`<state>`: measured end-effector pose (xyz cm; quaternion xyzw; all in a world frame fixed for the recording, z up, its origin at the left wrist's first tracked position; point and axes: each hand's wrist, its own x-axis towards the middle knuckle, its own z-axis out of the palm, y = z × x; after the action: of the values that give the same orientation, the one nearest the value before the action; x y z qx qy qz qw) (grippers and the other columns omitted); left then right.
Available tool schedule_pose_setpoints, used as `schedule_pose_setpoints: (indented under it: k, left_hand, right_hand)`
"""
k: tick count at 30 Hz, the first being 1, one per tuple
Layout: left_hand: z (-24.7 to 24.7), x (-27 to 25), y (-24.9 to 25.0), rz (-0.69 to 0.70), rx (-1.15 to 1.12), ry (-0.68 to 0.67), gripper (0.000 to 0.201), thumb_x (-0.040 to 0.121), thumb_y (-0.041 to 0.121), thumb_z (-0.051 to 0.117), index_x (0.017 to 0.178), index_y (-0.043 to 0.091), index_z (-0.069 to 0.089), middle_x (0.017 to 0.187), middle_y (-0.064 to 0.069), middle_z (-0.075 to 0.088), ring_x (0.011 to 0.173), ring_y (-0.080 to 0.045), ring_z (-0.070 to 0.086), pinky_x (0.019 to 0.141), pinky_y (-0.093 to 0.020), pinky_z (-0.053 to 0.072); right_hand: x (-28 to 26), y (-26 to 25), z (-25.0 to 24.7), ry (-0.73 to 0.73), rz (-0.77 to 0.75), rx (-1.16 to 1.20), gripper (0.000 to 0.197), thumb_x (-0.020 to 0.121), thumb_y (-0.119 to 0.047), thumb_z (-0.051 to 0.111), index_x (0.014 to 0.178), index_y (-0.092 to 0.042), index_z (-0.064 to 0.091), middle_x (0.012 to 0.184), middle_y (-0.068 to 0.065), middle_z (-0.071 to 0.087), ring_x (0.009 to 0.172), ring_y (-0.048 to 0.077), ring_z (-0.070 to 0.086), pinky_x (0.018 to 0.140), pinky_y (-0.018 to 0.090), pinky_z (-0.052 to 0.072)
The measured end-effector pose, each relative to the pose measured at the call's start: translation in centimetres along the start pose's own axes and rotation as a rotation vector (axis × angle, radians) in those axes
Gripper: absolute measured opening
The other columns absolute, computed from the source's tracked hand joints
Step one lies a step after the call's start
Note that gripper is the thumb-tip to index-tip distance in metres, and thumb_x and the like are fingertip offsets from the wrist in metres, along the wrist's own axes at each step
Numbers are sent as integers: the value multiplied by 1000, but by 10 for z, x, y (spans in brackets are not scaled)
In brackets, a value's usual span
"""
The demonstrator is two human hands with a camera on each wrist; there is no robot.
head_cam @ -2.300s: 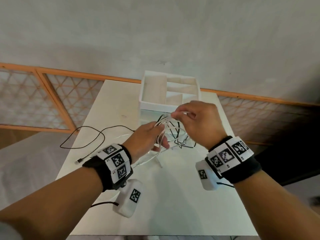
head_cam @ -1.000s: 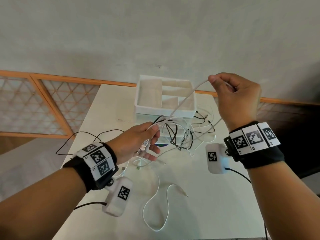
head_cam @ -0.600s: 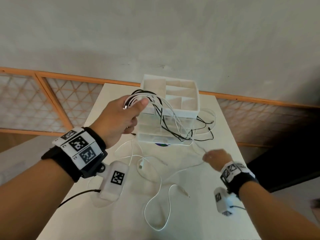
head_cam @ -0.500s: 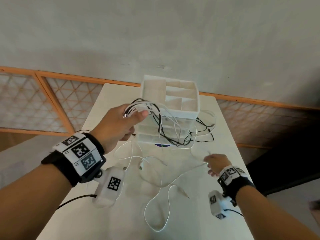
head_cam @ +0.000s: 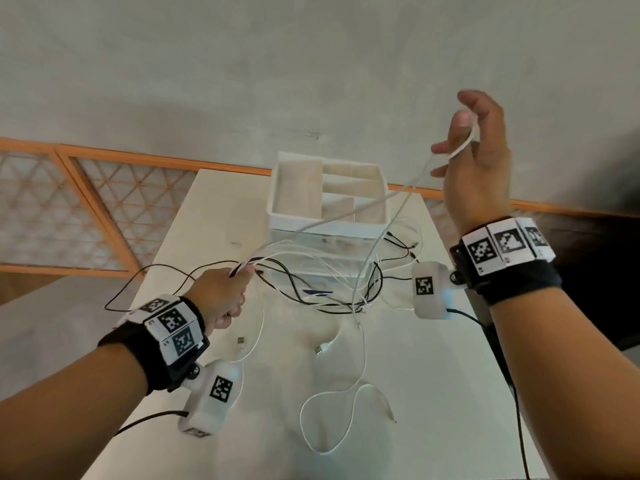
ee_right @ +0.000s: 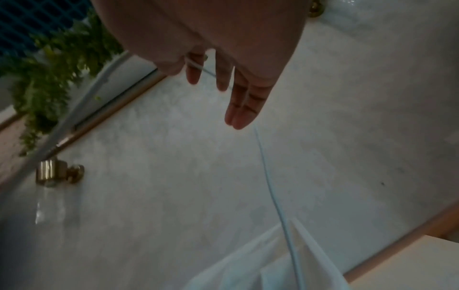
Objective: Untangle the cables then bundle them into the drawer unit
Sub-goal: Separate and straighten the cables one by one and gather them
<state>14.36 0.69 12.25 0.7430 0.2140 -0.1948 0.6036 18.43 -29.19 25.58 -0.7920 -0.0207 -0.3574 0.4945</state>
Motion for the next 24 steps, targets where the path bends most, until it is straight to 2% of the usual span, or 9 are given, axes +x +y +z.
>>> schedule_pose_setpoints:
  k: [3,6,9,11,13,15,19,22,24]
  left_hand:
    - [-3,-2,5,3,-17,19,38,101,39,49,71,17,42,58,-1,37,42,-13,28,36,-14,16]
    - [-6,-2,5,6,-24,29,37,101,39,49,72,17,42,59,-1,37,44,-13,28,35,-16,16]
    - [-3,-1,9,20,-41,16,36,100,40,51,74,16,43,60,-2,40,44,-13,30,34,-15,18]
    - [2,-1,15,48,-91,26,36,100,42,52,76,16,45,61,-2,43,44,-12,33,33,-16,20]
    - [6,-3,24,96,-177,68,38,99,44,51,76,16,45,61,-1,44,44,-13,34,33,-16,21]
    - [5,-4,33,174,-223,117,38,99,46,51,76,16,46,62,-1,46,45,-14,34,34,-17,22]
    - [6,-4,41,302,-18,38,32,100,41,51,83,14,55,64,-5,54,47,-15,34,41,-19,23]
    - [14,4,37,309,318,-93,35,100,41,49,81,13,56,64,-5,57,46,-15,36,39,-20,25]
    - [17,10,32,280,475,-114,37,99,44,49,82,11,55,64,-5,56,48,-17,38,39,-20,26]
  right_hand:
    - [-11,20,5,-14,-37,-69,36,98,-60,42,125,-39,53,146,-22,44,116,28,62,88,49,56]
    - [-8,21,3,-26,-51,-68,29,99,-57,43,121,-41,53,155,-18,37,105,30,66,82,50,57]
    - [7,3,-2,39,-134,-1,29,101,-50,44,127,-38,48,147,-12,47,83,31,67,70,44,56]
    - [16,2,1,81,-119,-39,37,98,-53,49,131,-34,47,131,-12,56,88,29,68,73,39,55]
    - [19,18,3,108,30,-164,47,96,-56,51,133,-28,51,119,-11,61,104,24,66,83,29,51]
    - [16,35,3,71,105,-275,46,97,-50,52,134,-22,53,118,-7,62,108,18,63,84,21,42]
    - [18,15,2,37,-127,-235,39,98,-43,52,131,-23,56,124,-11,59,87,5,59,73,10,44]
    - [32,-10,1,69,-270,-169,38,100,-42,50,133,-22,53,132,-11,56,94,3,57,78,15,46]
    - [40,-15,-2,59,-265,-156,39,102,-42,47,135,-22,50,134,-13,53,100,4,57,81,14,44]
